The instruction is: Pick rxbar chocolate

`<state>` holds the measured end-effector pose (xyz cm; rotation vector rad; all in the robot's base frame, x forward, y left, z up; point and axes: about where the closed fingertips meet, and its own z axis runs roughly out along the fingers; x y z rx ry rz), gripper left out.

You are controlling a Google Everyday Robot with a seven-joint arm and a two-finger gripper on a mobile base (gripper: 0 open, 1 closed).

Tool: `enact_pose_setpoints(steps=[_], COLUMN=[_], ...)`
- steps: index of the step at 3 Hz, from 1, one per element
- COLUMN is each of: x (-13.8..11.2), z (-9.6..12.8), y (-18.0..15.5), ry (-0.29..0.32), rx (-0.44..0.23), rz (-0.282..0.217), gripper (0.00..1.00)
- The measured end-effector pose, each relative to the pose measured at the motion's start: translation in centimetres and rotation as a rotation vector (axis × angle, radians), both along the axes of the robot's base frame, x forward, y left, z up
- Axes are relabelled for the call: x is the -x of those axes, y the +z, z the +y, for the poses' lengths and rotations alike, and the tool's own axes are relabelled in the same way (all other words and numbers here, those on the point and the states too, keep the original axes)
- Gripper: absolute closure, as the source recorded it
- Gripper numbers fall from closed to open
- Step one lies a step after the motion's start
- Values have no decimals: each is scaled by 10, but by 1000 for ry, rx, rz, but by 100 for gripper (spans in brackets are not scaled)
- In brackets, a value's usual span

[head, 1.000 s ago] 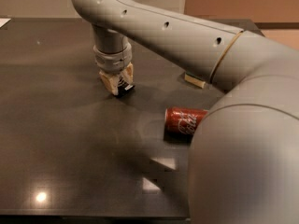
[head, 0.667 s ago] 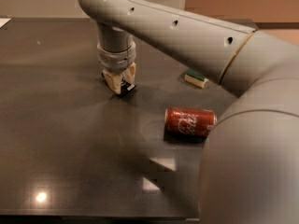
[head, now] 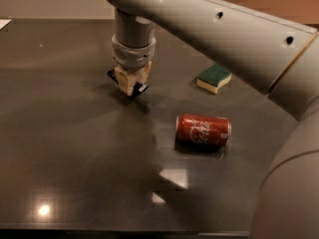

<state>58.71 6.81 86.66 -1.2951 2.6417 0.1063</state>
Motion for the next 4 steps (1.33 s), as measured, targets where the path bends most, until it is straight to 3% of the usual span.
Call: enact_pose_setpoints(steps=[1,2,4], x=[15,28,30], z=[-7,-12,-6], y=[29,60,105], ry=[80,198,365], rx=[-50,-83,-120], rz=[-14,-43,-117], gripper=[100,100,100])
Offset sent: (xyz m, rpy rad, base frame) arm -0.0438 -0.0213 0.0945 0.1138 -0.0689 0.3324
